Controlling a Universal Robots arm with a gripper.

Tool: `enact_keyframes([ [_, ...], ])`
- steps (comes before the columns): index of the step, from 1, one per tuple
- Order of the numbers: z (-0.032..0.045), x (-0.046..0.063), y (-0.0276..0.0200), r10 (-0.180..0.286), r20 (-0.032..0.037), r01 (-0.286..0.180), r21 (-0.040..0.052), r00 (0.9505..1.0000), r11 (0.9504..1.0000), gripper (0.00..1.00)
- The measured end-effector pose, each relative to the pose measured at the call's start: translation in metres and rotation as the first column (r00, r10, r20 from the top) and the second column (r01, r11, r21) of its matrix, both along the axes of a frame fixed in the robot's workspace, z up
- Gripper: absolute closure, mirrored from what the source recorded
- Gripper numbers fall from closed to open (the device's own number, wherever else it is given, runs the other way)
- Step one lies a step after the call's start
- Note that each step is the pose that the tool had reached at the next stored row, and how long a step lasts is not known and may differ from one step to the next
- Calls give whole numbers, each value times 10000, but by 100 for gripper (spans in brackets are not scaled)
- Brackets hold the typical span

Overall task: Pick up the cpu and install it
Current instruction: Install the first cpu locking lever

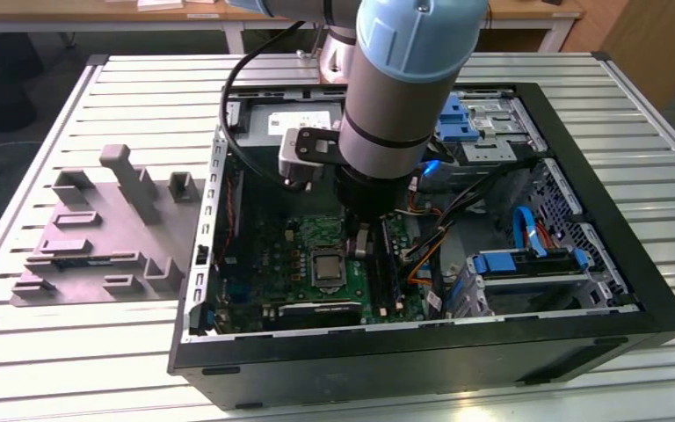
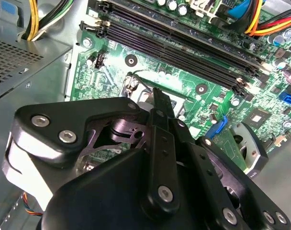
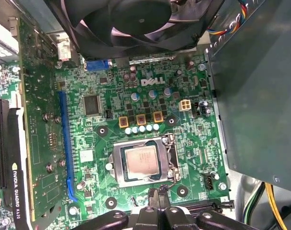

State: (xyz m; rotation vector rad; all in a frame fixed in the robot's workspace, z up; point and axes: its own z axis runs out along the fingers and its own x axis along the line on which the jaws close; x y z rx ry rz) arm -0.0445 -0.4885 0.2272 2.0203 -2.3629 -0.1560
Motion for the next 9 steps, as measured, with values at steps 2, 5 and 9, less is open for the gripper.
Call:
enact_keyframes([
  [2,0,0,0,4,0,-4,0,10000,10000,89],
  [5,-3,1,0,21,69,-21,2,10000,10000,89],
  [9,-5,-6,0,116,213,-116,0,9997,9999,89],
])
